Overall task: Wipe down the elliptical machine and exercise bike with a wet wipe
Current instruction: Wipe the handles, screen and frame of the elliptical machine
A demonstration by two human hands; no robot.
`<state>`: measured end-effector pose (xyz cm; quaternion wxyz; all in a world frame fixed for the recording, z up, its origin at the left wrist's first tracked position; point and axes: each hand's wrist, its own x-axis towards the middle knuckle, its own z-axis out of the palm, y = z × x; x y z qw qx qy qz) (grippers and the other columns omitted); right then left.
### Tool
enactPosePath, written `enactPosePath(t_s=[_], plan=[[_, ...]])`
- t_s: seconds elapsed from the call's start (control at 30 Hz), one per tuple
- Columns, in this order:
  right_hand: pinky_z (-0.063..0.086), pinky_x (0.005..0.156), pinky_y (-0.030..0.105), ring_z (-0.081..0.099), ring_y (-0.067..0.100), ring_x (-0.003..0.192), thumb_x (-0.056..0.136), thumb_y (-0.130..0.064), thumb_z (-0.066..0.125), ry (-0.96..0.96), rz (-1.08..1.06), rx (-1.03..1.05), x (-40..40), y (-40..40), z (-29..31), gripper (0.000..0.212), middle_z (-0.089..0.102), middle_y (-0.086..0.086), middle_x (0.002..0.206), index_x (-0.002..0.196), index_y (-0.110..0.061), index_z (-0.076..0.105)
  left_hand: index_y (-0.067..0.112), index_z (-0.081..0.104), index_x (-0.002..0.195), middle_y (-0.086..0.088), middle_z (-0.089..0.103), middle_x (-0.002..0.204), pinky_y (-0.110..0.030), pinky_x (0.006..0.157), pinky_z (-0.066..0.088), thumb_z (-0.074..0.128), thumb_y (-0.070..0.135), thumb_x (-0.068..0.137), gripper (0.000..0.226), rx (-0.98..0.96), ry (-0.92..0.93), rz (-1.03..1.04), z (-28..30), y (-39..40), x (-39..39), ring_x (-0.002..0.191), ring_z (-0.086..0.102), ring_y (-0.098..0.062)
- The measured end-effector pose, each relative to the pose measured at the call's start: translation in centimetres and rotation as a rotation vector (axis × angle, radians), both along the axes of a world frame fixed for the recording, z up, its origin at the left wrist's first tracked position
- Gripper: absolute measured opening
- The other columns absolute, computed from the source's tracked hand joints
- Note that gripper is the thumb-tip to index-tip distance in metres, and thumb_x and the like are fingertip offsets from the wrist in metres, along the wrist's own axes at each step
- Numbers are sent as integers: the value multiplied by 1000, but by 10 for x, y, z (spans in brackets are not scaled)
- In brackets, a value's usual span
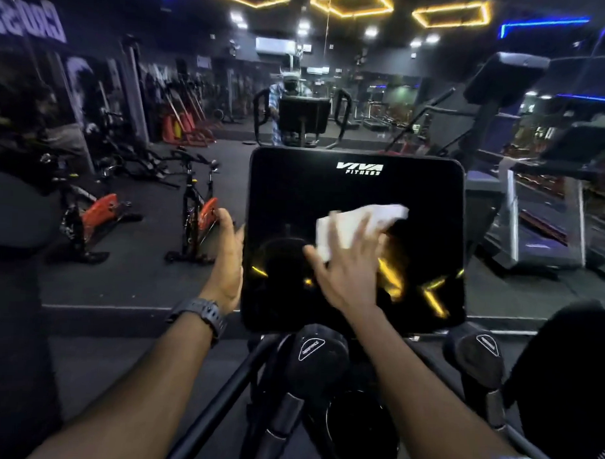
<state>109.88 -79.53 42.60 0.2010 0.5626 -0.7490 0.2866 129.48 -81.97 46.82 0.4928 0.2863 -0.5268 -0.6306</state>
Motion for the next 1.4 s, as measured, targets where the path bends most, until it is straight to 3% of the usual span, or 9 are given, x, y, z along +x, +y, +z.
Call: enactPosePath(t_s=[0.13,0.37,0.5,0.6,0.8,0.93,1.03,1.2,1.4], plan=[[21,115,60,9,32,151,92,-75,30,570,391,126,26,31,-40,82,13,6,164,155,-24,24,23,55,142,6,70,130,-23,96,52,1,76,94,89,-13,4,13,-3,-1,1,119,65,-4],[3,120,57,4,36,151,87,-81,19,323,194,116,37,-30,50,97,2,9,165,157,-13,12,16,60,135,6,78,108,-15,69,56,3,66,100,83,4,27,63,-3,-5,-1,94,74,-2],[6,118,58,0,35,151,82,-86,26,968,615,317,59,-19,27,107,4,16,164,156,-8,19,15,52,143,-14,72,125,-23,75,56,3,74,96,90,73,33,102,-3,-7,5,94,74,-8],[5,119,59,10,29,151,83,-84,25,1339,792,422,25,-23,48,101,16,9,163,154,-13,26,11,62,109,-16,77,94,-16,54,53,3,69,99,84,108,6,138,-3,-5,9,64,72,-4],[7,119,58,12,35,150,80,-89,17,1011,430,277,28,-73,129,112,14,17,162,154,-5,21,14,69,97,0,77,86,-13,54,53,4,72,97,87,134,5,228,-6,-15,9,69,74,-2],[3,121,56,16,40,148,74,-83,48,1353,840,300,34,-43,33,107,30,23,155,147,-6,36,2,61,132,-12,69,128,-31,98,54,7,95,78,121,205,41,251,-5,-21,14,114,68,-18],[-9,119,56,2,36,151,72,-48,75,1577,1023,356,31,-21,-11,96,15,14,163,150,-14,29,3,56,139,-9,63,132,-29,91,44,-1,86,86,114,233,8,240,-6,-23,19,116,58,-20],[6,120,56,29,28,146,86,-76,33,1379,927,327,48,-62,89,90,37,9,155,148,-11,42,9,68,119,-1,70,105,-32,98,42,-2,82,89,105,219,23,272,-4,-22,18,101,63,-14],[3,120,57,15,30,150,81,-89,19,1144,593,222,49,-90,127,111,22,16,161,153,-5,25,1,61,132,1,68,93,-24,73,47,-3,79,90,110,224,29,262,-2,-23,16,90,65,-11]])
